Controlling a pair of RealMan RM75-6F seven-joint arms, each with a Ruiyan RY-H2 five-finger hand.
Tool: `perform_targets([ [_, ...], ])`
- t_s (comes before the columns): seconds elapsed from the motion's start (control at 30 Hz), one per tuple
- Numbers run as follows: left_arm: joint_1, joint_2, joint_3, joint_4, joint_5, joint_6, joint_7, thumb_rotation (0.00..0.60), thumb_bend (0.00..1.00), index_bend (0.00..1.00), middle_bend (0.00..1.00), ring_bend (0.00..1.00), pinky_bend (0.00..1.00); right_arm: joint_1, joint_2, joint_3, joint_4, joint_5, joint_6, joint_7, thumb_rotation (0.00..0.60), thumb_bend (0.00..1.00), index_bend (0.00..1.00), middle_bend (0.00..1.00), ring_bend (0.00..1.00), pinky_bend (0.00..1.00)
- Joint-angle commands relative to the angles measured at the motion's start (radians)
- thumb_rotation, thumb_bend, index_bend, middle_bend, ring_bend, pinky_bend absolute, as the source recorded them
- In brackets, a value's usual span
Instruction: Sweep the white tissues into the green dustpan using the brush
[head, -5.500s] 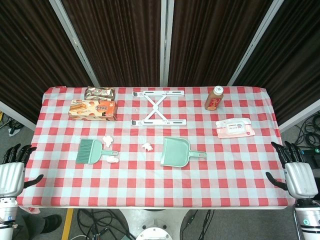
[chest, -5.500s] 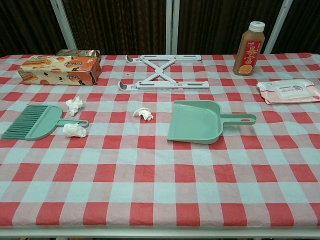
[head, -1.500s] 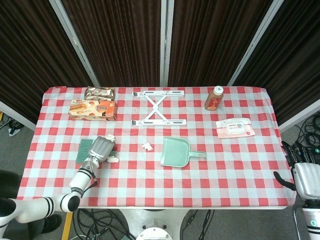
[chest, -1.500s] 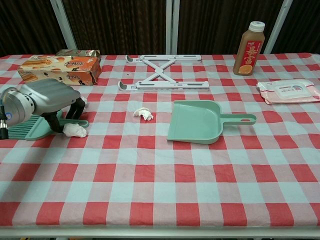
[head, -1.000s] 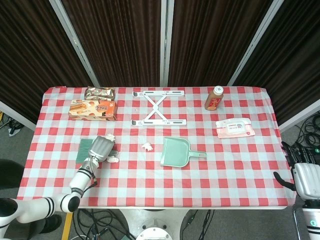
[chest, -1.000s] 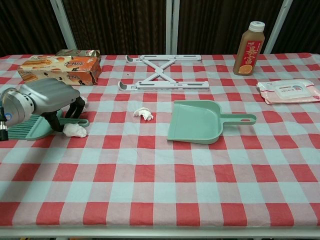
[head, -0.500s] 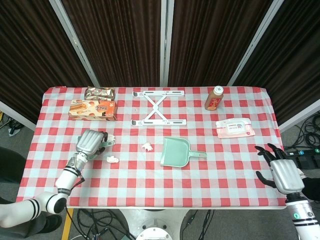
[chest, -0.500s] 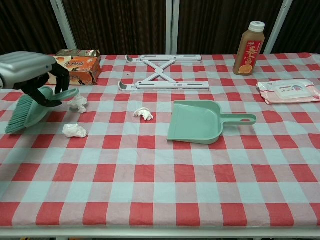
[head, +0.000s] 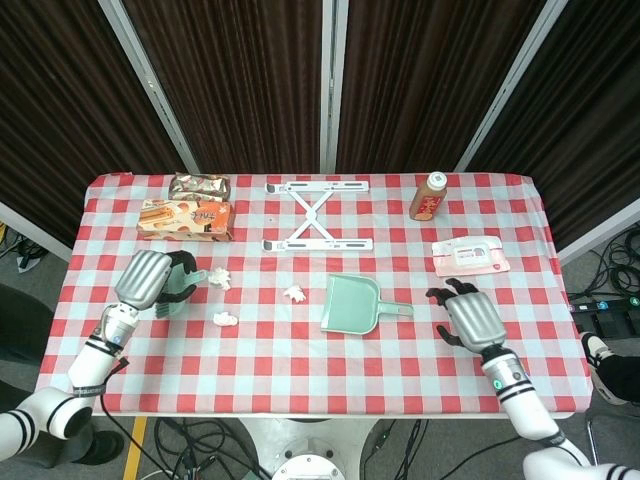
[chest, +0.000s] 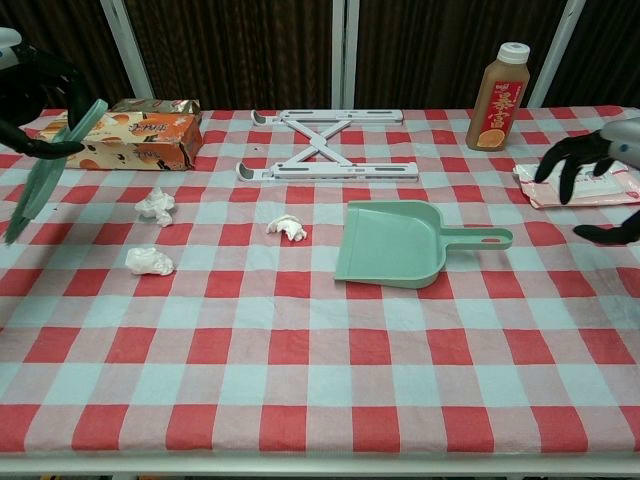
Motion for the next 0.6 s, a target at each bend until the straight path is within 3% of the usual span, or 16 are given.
perform_targets([
  [0.03, 0.008, 0.015, 0.004, -0.023, 0.012, 0.01, -0.005, 0.6, 0.41, 0.57, 0.58, 0.8, 0.92, 0.067, -0.079, 0.031, 0.046, 0.079, -0.051, -0.069, 0.6, 0.22, 0.32, 0.42, 0.18, 0.29],
  [0.27, 0.017, 0.035, 0.009, -0.055, 0.023, 0.009, 0.004, 0.6, 0.41, 0.57, 0.58, 0.8, 0.91, 0.121, -0.179, 0.026, 0.129, 0.152, -0.032, -0.18, 0.6, 0.22, 0.37, 0.45, 0.19, 0.29],
  [0.6, 0.017, 0.044, 0.013, -0.061, 0.035, -0.006, 0.006, 0.6, 0.41, 0.57, 0.57, 0.8, 0.9, 0.15, -0.231, 0.008, 0.175, 0.209, -0.012, -0.237, 0.6, 0.22, 0.39, 0.45, 0.19, 0.29],
])
